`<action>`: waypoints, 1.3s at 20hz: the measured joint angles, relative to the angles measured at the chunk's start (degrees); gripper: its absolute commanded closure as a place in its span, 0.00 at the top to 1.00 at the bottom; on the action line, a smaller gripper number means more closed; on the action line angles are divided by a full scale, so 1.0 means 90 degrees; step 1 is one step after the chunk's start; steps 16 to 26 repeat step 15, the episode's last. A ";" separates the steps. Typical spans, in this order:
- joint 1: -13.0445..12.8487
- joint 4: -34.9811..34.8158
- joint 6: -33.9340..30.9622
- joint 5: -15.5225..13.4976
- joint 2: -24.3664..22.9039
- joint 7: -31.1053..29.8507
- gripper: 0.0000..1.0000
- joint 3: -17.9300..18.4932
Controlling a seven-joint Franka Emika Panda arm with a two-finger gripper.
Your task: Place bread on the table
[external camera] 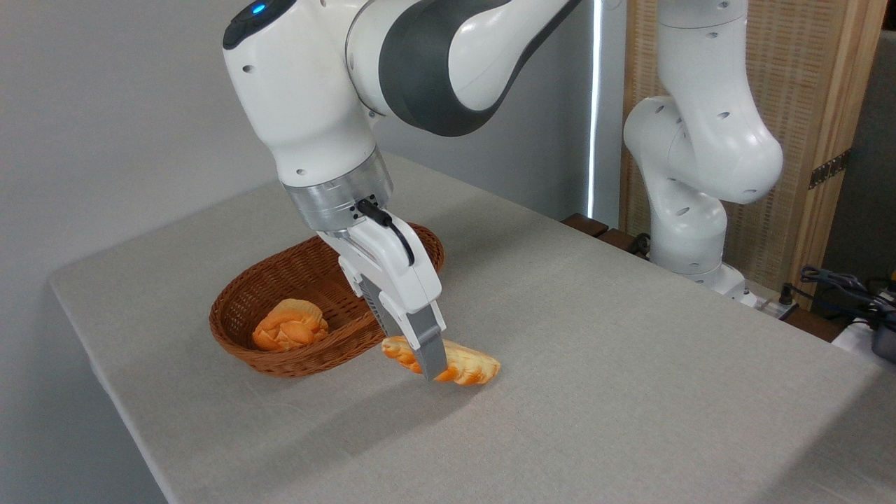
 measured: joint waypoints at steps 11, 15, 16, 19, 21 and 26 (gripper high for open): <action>-0.0017 0.0235 0.0119 -0.0016 -0.0129 -0.0016 1.00 -0.0006; -0.0107 0.0694 0.0120 -0.0241 -0.0409 -0.0907 1.00 -0.0302; -0.0107 0.0694 0.0120 -0.0241 -0.0409 -0.0907 1.00 -0.0302; -0.0107 0.0694 0.0120 -0.0241 -0.0409 -0.0907 1.00 -0.0302; -0.0107 0.0694 0.0120 -0.0241 -0.0409 -0.0907 1.00 -0.0302; -0.0107 0.0694 0.0120 -0.0241 -0.0409 -0.0907 1.00 -0.0302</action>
